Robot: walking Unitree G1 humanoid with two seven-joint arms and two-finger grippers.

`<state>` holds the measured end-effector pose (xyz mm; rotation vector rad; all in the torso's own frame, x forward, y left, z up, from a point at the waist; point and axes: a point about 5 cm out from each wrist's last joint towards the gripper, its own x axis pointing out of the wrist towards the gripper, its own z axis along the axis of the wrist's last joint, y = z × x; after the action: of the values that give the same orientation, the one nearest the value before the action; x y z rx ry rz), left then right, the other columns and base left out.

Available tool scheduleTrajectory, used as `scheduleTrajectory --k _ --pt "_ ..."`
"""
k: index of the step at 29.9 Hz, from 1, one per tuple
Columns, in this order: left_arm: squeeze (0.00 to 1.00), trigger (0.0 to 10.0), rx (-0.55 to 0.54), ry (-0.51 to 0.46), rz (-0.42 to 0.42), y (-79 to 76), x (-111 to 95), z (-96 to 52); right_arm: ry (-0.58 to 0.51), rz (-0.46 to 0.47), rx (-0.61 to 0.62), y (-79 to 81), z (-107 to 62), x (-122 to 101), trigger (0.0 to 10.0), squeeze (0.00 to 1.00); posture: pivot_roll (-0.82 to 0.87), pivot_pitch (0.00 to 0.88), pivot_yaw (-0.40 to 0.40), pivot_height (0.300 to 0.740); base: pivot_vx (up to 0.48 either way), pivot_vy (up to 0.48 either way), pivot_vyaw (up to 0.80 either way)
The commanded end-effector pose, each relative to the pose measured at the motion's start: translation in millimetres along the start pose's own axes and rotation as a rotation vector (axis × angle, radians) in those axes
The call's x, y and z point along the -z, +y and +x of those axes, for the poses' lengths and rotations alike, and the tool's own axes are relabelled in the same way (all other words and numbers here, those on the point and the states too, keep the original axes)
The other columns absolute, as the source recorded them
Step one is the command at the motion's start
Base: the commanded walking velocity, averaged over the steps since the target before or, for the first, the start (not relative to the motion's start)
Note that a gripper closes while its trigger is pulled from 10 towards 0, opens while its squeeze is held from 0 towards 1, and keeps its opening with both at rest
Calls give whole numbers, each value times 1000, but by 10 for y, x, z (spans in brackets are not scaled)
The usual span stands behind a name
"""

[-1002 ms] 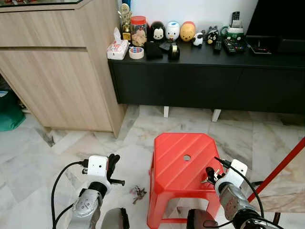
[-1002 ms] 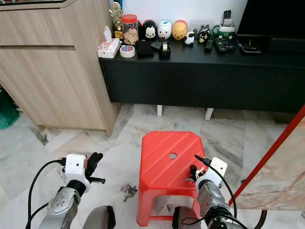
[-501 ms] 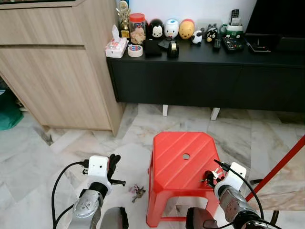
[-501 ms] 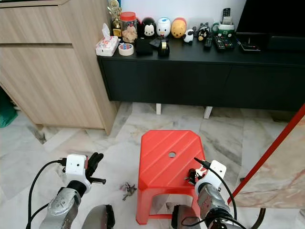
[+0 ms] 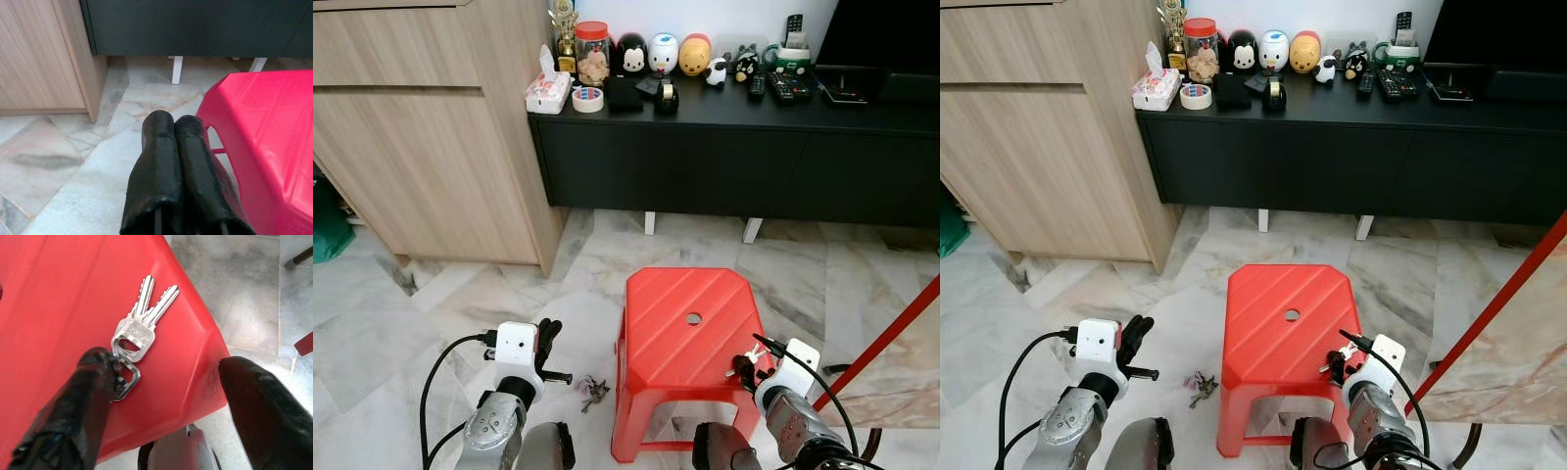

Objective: Hang keys on a hook

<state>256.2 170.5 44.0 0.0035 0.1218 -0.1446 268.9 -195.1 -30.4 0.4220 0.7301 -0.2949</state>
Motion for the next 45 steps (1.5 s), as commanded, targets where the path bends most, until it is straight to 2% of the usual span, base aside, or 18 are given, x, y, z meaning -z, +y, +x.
scheduleTrajectory --k 1,25,45 --pt "0 10000 -8 12 20 31 3 0 17 -18 23 -62 -10 67 0 0 -19 80 -22 601 0 0 0" --pt "0 10000 5 6 35 46 -37 59 -18 -32 30 -96 -12 27 0 0 -16 65 -7 601 0 0 0" --pt "0 10000 -6 -3 35 74 -79 179 -80 -76 -21 37 6 -140 0 0 -21 19 -8 601 0 0 0"
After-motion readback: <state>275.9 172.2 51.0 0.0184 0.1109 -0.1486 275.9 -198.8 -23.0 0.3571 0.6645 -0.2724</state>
